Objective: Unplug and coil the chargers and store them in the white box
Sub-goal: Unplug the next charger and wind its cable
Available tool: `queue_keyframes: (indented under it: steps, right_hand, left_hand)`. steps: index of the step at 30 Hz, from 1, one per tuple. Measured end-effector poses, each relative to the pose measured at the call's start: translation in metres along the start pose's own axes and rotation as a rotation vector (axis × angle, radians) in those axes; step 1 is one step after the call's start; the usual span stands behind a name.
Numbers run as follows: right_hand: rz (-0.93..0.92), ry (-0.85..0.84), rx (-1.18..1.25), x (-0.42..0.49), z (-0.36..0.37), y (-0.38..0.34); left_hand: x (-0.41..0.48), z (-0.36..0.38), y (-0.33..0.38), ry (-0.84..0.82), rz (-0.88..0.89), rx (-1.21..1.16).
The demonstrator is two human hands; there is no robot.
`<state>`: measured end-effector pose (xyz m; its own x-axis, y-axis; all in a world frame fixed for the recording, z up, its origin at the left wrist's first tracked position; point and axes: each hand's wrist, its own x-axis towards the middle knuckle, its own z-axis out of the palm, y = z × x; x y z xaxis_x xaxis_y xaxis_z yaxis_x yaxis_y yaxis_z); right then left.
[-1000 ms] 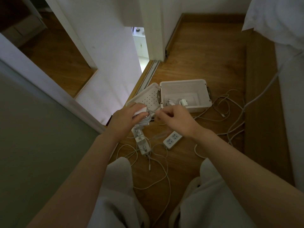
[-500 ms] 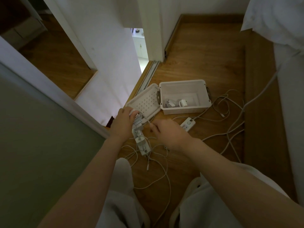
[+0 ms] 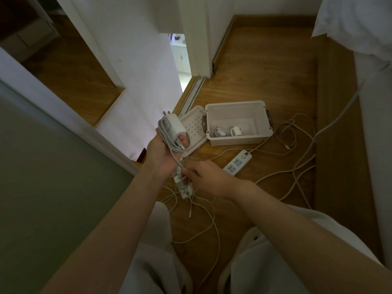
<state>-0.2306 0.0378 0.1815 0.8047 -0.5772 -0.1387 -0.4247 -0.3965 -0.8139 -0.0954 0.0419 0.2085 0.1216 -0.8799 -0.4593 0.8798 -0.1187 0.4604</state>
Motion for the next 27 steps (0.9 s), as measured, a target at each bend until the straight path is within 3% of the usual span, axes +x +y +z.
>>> queue_keyframes:
  steps: [5, 10, 13, 15, 21, 24, 27]
  right_hand:
    - [0.004, 0.023, -0.233, -0.003, -0.016, 0.022]
    - [0.037, 0.213, -0.117, -0.004, -0.026, 0.021]
    - [0.057, 0.208, -0.183, -0.005, -0.037, 0.022]
    - [0.098, 0.178, -0.207, -0.005, -0.037, 0.019]
    - [0.188, 0.181, -0.348, -0.003, -0.031, 0.02]
    - [0.022, 0.281, -0.517, -0.004, -0.033, 0.019]
    - [-0.083, 0.285, -0.521, -0.005, -0.04, 0.019]
  left_hand:
    - [-0.011, 0.004, 0.007, -0.103, -0.022, 0.106]
    - [-0.01, -0.011, 0.035, -0.104, 0.034, 0.003]
    - [-0.015, -0.019, 0.053, -0.138, -0.034, 0.059]
    - [-0.019, -0.017, 0.051, -0.179, -0.1, 0.213]
    - [-0.03, 0.001, 0.035, -0.065, -0.179, 0.636]
    - [-0.035, -0.001, 0.035, -0.034, -0.145, 0.954]
    - [-0.034, -0.009, 0.046, -0.064, -0.123, 1.096]
